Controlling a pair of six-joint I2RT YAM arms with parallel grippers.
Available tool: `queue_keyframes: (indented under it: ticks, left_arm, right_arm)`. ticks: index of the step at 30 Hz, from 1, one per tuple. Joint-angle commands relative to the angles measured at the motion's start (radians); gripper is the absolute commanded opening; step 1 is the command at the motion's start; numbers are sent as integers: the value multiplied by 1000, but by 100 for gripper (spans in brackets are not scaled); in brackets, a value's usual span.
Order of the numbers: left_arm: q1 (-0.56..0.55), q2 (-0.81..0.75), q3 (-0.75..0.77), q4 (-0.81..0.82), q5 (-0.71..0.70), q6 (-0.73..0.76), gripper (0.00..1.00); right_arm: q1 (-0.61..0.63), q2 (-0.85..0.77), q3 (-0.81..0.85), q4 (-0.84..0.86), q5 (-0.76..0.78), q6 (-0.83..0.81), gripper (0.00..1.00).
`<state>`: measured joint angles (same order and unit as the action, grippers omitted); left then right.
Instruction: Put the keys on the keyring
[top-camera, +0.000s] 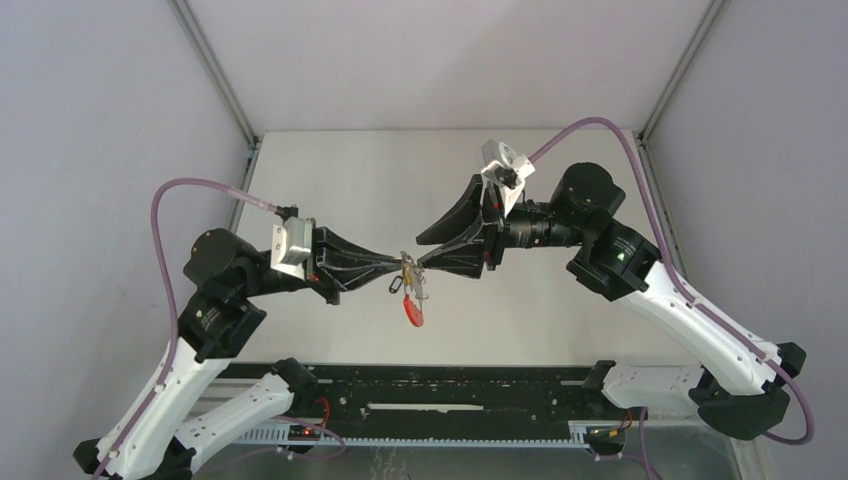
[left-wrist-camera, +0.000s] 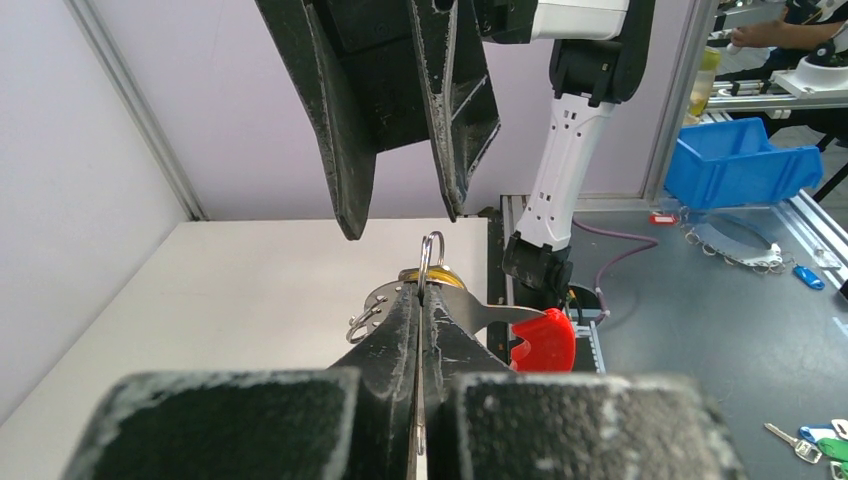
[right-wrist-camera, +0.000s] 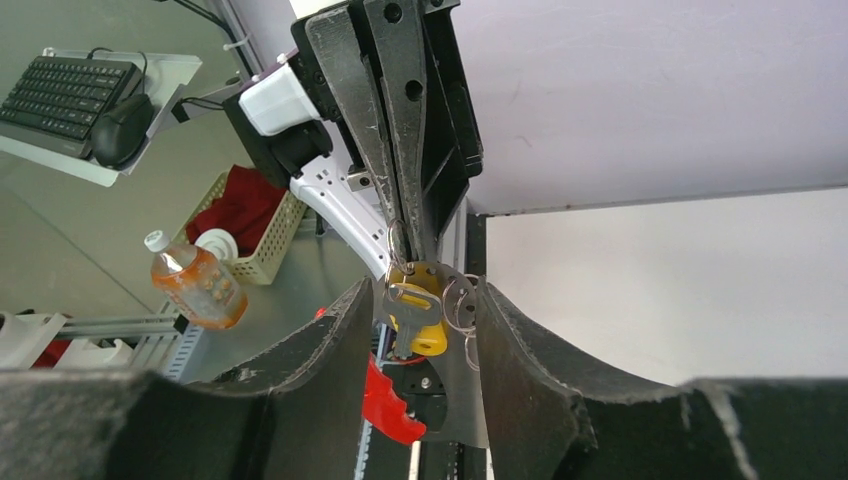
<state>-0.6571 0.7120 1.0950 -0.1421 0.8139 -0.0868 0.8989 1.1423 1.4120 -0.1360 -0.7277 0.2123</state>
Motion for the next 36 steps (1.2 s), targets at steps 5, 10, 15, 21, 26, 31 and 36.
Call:
queue_keyframes:
  ticks: [5, 10, 15, 21, 26, 31, 36]
  left_arm:
    - [-4, -12, -13, 41, -21, 5, 0]
    - [-4, -14, -15, 40, -25, 14, 0]
    - [-5, -15, -17, 33, -32, 29, 0]
    - [-4, -20, -24, 5, -47, 74, 0]
    - [-4, -19, -24, 3, -51, 84, 0]
    - [-5, -8, -11, 23, -29, 76, 0]
    - [-5, -6, -3, 30, -15, 75, 0]
  right_arm:
    - [29, 24, 25, 23, -35, 5, 51]
    - [34, 44, 50, -4, -53, -5, 40]
    - [33, 50, 64, -35, -50, -14, 11]
    - [31, 31, 53, -72, -41, -20, 0]
    - [29, 23, 41, -119, -52, -23, 0]
    - [29, 46, 39, -149, -74, -7, 0]
    - [29, 92, 84, -210, -102, -8, 0]
